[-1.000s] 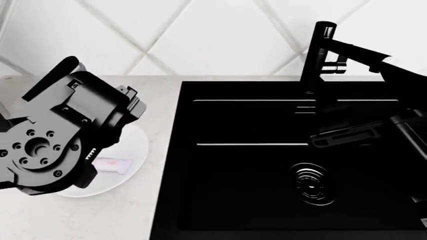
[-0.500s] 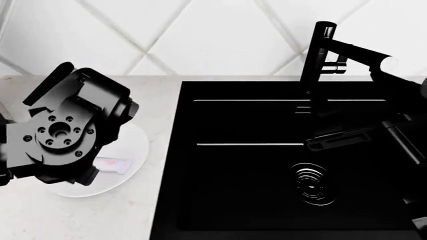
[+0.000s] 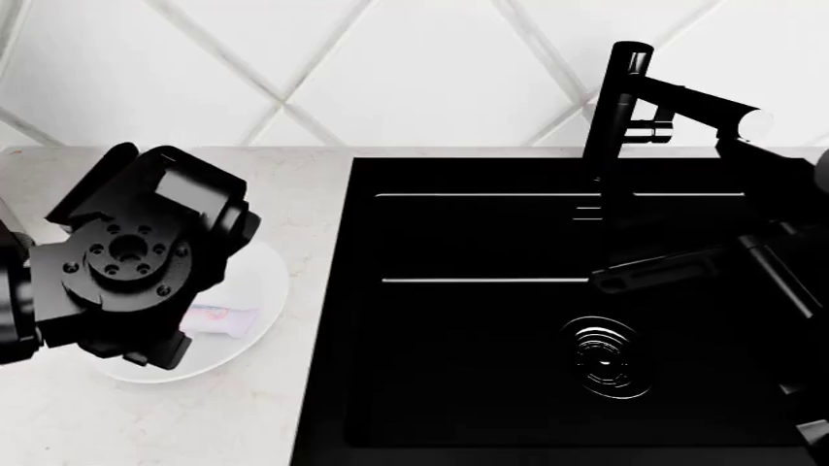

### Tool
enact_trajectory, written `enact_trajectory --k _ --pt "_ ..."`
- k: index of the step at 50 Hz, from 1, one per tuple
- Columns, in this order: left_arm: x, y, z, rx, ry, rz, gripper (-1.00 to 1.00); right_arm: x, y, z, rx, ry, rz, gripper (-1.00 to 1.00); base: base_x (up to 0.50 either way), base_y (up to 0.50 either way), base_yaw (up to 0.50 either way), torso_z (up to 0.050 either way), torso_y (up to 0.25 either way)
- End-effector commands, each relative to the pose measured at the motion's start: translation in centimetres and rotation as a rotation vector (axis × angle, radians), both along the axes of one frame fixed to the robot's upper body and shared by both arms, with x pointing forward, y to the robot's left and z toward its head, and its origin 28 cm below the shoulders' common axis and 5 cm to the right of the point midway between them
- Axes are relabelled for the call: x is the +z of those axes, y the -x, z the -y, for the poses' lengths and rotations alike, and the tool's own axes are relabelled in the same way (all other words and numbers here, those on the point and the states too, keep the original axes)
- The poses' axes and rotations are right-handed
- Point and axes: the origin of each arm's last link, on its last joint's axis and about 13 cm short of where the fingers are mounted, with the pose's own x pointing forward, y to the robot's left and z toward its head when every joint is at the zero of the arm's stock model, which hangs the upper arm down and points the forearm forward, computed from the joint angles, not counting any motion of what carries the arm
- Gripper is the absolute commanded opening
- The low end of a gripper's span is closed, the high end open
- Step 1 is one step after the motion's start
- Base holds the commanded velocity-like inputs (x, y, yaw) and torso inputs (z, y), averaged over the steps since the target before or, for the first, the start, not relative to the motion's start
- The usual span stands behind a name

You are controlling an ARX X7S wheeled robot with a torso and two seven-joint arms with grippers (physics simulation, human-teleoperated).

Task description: Move the dessert items from the plate to the tray.

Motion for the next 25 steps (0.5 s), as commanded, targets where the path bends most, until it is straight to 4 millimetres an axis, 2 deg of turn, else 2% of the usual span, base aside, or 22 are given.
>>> enact_trajectory --k 1,25 --pt "-1.0 -0.3 -0.7 0.032 0.006 -0.027 1.0 0.2 0.1 0.0 0.0 -0.002 0.002 1.0 0.0 0.0 0.0 0.0 0.0" --pt "-2.7 -1.0 -0.5 0.016 0.033 -0.054 1.0 0.0 0.1 0.0 0.004 -0.001 0.002 1.0 0.0 0.0 0.0 0.0 0.0"
